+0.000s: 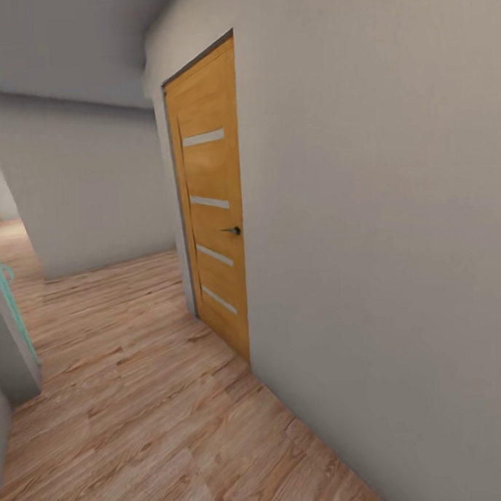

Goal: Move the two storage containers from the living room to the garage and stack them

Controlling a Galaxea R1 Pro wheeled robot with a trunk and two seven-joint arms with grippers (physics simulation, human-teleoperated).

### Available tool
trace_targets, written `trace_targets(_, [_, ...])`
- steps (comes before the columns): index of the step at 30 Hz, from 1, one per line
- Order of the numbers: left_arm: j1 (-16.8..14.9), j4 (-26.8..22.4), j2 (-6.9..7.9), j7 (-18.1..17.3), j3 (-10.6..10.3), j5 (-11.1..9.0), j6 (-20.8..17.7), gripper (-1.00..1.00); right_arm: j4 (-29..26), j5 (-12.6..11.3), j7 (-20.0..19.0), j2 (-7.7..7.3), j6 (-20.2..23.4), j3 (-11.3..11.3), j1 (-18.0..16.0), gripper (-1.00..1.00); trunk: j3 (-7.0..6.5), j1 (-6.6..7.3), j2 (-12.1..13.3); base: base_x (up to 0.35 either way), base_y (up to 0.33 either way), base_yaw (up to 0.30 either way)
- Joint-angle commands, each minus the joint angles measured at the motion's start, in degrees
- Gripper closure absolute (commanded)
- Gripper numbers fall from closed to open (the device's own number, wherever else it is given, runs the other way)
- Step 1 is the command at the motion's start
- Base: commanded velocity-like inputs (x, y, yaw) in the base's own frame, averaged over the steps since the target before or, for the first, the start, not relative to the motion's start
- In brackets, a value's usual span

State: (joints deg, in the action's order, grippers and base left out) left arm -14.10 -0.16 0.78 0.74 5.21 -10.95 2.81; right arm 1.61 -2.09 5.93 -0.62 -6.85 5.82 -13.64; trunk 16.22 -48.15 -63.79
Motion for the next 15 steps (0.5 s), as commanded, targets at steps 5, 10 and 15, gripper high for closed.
trace_targets(5, [-0.1,0.1,-0.07,0.1,0.4,0.0,0.2,-1.00,0.2,-0.2,0.1,-0.17,-0.3,0.5,-0.1,-1.00,0.07,-0.04,0.0,0.320,0.000,0.243])
trace_targets(10, [-0.1,0.1,-0.07,0.1,0.4,0.0,0.2,-1.00,0.2,-0.1,0.1,-0.18,-0.3,0.5,-0.1,-1.00,0.07,-0.04,0.0,0.320,0.000,0.266])
trace_targets(15, [-0.1,0.1,0.00,0.1,0.4,0.0,0.2,-1.00,0.2,-0.1,0.1,-0.21,-0.3,0.5,-0.1,-1.00,0.07,-0.04,0.0,0.320,0.000,0.269])
